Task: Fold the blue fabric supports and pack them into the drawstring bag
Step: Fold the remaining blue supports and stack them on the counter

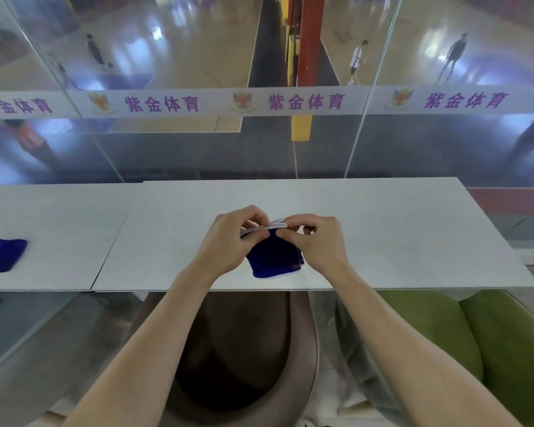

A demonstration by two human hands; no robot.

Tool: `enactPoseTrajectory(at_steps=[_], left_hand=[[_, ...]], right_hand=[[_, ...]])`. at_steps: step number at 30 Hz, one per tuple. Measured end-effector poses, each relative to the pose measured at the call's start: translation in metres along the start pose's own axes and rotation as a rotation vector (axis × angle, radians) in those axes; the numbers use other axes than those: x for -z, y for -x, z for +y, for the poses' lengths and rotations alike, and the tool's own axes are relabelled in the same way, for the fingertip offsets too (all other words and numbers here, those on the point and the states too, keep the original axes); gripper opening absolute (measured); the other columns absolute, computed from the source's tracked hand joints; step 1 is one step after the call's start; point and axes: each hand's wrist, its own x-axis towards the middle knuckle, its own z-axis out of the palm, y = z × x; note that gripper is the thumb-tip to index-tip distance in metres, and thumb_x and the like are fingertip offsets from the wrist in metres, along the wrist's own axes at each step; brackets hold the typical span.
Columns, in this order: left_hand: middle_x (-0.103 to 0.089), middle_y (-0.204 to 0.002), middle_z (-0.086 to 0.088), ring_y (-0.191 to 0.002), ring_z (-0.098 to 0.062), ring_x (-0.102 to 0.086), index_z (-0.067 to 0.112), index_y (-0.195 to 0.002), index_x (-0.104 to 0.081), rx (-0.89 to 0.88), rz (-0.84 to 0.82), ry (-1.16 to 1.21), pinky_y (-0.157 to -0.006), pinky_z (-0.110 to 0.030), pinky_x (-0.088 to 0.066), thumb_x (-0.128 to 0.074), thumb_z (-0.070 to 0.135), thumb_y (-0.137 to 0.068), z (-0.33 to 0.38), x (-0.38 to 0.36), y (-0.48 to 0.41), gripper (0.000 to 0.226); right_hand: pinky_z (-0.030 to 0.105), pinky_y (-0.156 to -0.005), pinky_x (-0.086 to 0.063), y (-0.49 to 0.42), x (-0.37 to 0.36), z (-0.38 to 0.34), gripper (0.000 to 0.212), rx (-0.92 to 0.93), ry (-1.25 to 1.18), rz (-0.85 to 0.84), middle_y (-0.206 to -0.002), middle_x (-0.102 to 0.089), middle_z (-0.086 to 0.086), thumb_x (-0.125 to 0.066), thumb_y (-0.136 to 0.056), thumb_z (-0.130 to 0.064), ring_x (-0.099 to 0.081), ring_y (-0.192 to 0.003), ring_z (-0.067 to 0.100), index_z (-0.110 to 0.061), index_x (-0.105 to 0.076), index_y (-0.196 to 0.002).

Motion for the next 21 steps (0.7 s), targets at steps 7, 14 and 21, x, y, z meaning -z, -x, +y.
enactPoseTrajectory(at_steps=[7,14,21], left_hand=[[-0.079,-0.099,0.016,-0.094,-0.011,-0.077,0.031,-0.105,-0.076,0.019,0.03,-0.01,-0.084,-0.023,-0.063,-0.08,0.019,-0.101,0.019,-0.001,-0.011,0.013],[-0.079,-0.094,0.018,-0.088,-0.002,-0.076,0.029,-0.102,-0.083,0.017,-0.013,-0.056,-0.076,-0.01,-0.058,-0.083,0.015,-0.098,0.031,-0.001,-0.023,0.014],[-0.077,-0.099,0.015,-0.093,-0.01,-0.075,0.029,-0.103,-0.077,0.063,0.054,-0.013,-0.075,-0.016,-0.061,-0.079,0.017,-0.1,0.038,0.002,-0.025,0.012]], right_hand=[[0.033,-0.086,-0.063,-0.001,0.017,-0.007,0.011,0.009,-0.045,-0.002,-0.098,-0.081,-0.017,-0.09,-0.09,-0.021,-0.074,-0.089,0.009,-0.028,-0.087,-0.098],[0.028,-0.089,-0.059,-0.005,0.026,-0.007,0.038,0.055,-0.07,-0.011,-0.099,-0.082,-0.015,-0.087,-0.092,-0.016,-0.073,-0.092,0.01,-0.031,-0.075,-0.125],[0.011,-0.079,-0.051,-0.013,0.031,-0.006,0.023,0.169,0.037,-0.065,-0.107,-0.077,-0.019,-0.081,-0.099,-0.023,-0.072,-0.092,0.006,-0.031,-0.067,-0.116]])
